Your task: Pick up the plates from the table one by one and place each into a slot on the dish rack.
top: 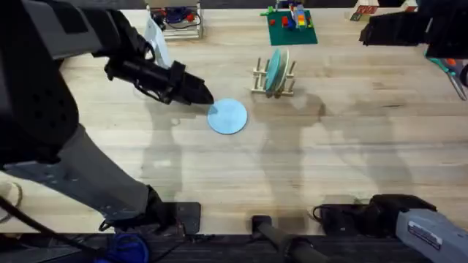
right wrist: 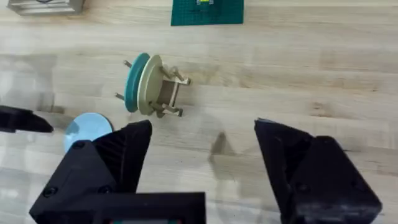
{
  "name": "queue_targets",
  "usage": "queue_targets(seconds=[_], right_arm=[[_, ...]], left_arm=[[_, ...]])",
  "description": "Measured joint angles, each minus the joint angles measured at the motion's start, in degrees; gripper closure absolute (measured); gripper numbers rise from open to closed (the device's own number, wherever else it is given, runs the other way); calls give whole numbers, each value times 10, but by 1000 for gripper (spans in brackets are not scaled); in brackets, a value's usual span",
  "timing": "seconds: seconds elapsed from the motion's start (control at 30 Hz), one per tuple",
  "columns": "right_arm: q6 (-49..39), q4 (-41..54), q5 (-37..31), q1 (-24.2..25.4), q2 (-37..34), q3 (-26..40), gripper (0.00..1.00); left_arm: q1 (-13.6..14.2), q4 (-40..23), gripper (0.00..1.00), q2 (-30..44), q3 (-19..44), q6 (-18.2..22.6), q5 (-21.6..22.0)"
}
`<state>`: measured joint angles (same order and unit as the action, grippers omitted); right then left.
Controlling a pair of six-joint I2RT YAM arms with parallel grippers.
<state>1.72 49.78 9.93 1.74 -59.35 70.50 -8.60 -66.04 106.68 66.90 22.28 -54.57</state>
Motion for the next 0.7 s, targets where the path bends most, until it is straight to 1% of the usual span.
queue_targets(seconds=[0.13, 0.4, 0.57, 0.7], right_arm=[[0, 0, 0, 0, 0, 0, 9], [0, 0, 0, 0, 0, 0, 7], [0, 0, 0, 0, 0, 0, 7], [0, 0, 0, 0, 0, 0, 8]], left_arm=[[0, 10, 958, 17, -15, 0, 2], [0, 23, 958, 59, -15, -1, 5], [0, 29, 958, 84, -17, -5, 18], [0, 33, 958, 94, -17, -14, 19]])
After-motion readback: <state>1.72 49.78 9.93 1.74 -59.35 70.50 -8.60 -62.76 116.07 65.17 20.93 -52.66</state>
